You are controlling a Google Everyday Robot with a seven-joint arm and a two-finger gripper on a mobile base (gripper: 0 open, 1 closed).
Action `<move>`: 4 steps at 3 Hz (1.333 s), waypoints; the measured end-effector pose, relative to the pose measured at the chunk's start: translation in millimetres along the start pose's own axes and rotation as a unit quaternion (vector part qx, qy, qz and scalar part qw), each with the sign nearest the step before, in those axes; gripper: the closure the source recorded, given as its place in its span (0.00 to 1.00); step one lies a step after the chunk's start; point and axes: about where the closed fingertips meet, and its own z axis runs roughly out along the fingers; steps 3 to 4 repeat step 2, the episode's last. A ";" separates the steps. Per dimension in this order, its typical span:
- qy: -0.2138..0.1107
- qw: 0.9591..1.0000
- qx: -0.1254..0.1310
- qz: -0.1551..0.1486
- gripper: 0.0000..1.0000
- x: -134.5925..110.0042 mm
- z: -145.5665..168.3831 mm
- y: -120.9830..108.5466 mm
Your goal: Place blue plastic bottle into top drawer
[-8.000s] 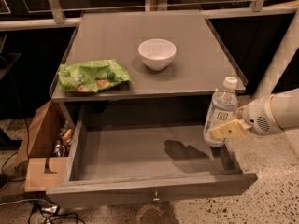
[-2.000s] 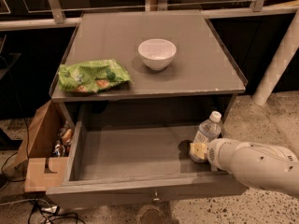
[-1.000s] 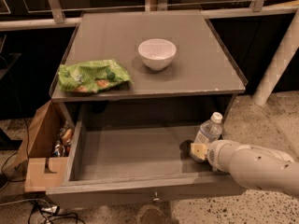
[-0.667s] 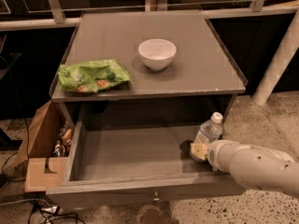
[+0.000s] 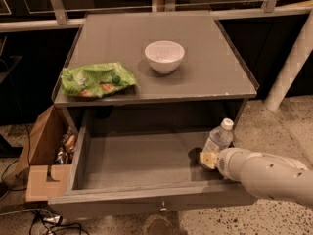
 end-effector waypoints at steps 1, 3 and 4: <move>0.000 1.000 0.000 0.000 0.00 0.0 0.0 0.0; 0.000 1.000 0.000 0.000 0.00 0.0 0.0 0.0; 0.000 1.000 0.000 0.000 0.00 0.0 0.0 0.0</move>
Offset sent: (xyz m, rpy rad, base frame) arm 0.0000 0.0000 0.0000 0.0000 0.0000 0.0000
